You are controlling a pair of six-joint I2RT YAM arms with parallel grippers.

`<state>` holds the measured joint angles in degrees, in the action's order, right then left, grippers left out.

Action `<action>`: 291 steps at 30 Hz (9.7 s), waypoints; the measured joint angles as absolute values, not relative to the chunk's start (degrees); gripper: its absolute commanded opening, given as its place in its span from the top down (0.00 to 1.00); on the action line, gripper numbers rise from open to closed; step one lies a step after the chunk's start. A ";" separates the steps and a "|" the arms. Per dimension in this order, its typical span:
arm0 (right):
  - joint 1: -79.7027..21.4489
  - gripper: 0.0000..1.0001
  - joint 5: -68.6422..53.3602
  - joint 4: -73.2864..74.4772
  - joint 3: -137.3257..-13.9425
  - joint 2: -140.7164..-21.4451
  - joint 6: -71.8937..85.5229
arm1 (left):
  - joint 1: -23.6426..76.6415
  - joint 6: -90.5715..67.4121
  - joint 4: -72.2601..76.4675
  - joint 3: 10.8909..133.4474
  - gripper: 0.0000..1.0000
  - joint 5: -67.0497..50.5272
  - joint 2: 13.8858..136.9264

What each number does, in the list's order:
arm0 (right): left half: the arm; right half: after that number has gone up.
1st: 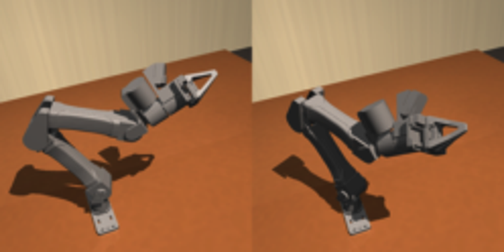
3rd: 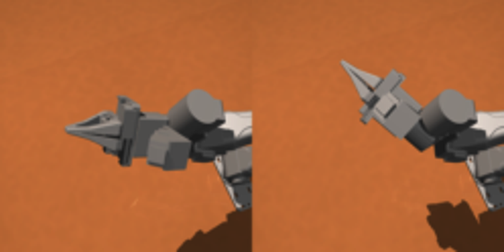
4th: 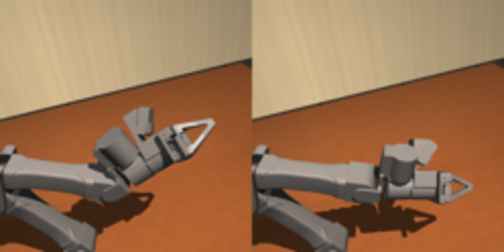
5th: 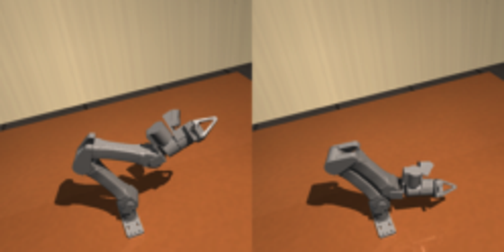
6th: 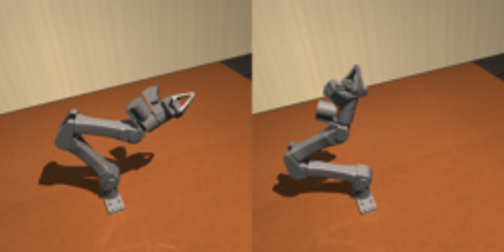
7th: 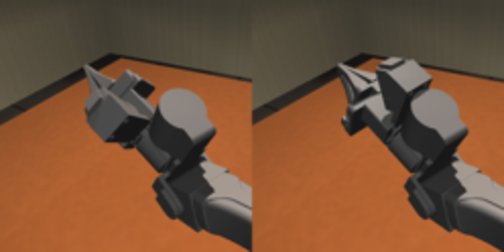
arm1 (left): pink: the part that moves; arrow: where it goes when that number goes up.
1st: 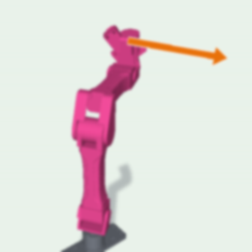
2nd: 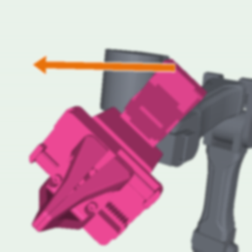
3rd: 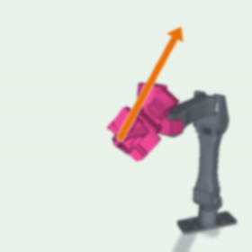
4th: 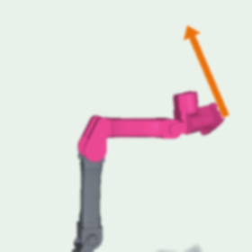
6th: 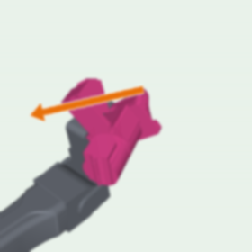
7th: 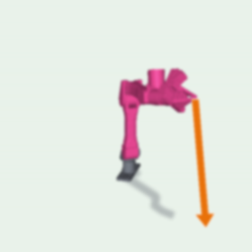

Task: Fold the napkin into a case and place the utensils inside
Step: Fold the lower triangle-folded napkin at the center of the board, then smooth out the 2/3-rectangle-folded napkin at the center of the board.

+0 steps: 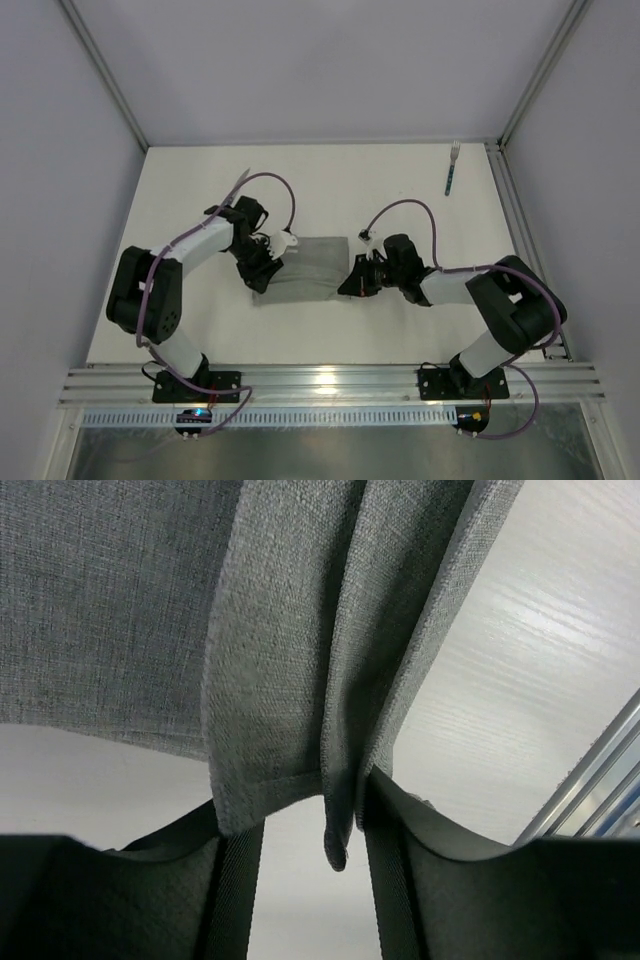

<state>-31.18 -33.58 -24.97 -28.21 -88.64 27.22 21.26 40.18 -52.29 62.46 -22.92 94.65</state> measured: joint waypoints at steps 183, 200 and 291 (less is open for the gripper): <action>-28.77 0.97 -29.52 1.96 -49.58 -97.43 11.55 | 22.13 24.64 -36.88 65.14 0.59 -17.76 102.02; -28.80 0.97 -29.78 1.76 -48.88 -97.43 11.53 | 22.11 24.38 -36.84 66.24 0.71 -13.74 103.61; -28.27 0.97 -27.83 2.35 -56.12 -105.82 20.45 | 10.24 25.78 -43.94 58.70 0.48 -19.66 89.76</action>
